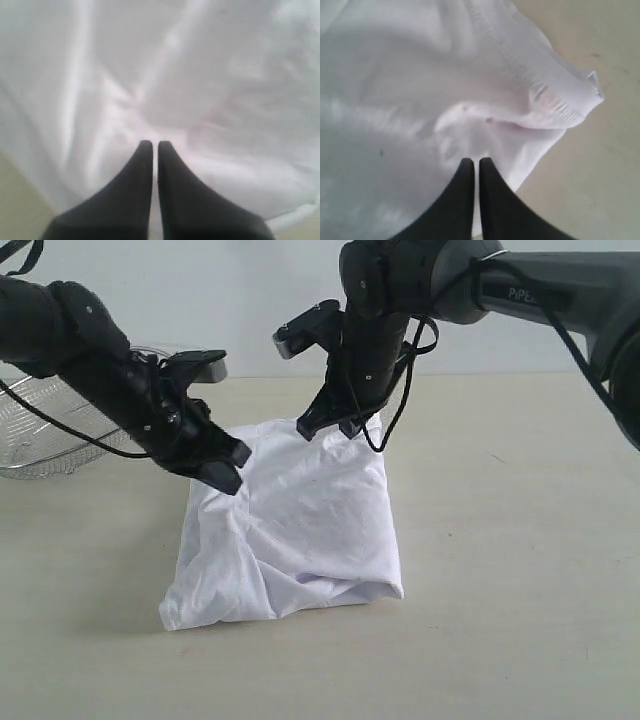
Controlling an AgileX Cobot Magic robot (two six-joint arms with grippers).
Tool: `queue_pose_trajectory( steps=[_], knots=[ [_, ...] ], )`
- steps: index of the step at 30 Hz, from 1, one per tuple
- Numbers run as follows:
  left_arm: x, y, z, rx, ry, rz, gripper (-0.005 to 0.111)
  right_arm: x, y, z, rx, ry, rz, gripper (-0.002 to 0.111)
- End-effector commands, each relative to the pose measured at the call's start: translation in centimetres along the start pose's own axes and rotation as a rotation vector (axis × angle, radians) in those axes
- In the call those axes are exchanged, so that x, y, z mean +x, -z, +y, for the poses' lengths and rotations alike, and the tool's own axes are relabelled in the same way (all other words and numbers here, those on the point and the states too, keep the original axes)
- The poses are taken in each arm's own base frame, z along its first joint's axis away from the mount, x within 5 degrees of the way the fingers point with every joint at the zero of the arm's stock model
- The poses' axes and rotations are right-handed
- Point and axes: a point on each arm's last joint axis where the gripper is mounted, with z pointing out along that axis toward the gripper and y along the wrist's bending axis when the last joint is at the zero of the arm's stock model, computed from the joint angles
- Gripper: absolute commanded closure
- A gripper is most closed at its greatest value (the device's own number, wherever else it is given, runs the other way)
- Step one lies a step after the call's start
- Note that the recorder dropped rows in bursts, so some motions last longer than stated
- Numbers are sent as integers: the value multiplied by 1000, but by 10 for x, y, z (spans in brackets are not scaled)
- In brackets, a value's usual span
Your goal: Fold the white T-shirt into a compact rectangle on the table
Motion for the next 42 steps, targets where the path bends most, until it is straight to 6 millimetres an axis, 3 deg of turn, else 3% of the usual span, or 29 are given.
queue_pose_trajectory(
  steps=[1, 5, 9, 13, 16, 24, 31, 42],
  knots=[
    [-2, -16, -33, 67, -73, 24, 102, 5, -24, -11, 1, -22, 5, 108],
    [3, -34, -41, 82, -82, 71, 102, 11, -46, -8, -18, -26, 46, 108],
    [14, -40, -28, 18, -78, 135, 102, 17, -55, -13, -18, -87, 78, 108],
    [16, -26, -12, -49, -74, 155, 102, 14, -23, -8, -83, -113, 87, 108],
    [11, -13, -14, -64, -79, 112, 102, 3, 3, 2, -100, -93, 18, 108],
    [10, -29, -9, -62, -86, 84, 102, 6, 7, 34, -236, -126, 98, 108],
    [1, -26, -11, -58, -86, 49, 102, 17, -22, 45, -172, -123, 55, 108],
    [7, -70, 5, -37, -60, 132, 102, 51, -88, 43, -141, -213, 202, 108]
  ],
)
